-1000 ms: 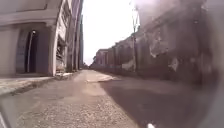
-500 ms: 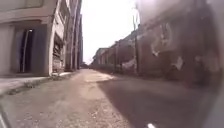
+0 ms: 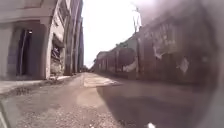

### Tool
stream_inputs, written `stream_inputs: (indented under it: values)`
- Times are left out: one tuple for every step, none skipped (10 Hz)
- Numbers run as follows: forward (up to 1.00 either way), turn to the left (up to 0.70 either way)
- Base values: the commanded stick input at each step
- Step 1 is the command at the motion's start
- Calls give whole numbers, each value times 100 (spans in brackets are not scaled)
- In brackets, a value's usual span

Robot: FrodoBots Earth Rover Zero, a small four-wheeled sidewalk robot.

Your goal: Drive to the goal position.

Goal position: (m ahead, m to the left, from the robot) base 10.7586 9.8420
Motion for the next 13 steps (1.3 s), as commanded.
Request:
stream_inputs:
  values:
    - [60,0]
    - [60,0]
    - [60,0]
    - [60,0]
    - [60,0]
    - [60,0]
    - [60,0]
    - [60,0]
    - [60,15]
    - [60,15]
    - [60,15]
    - [60,13]
    - [60,3]
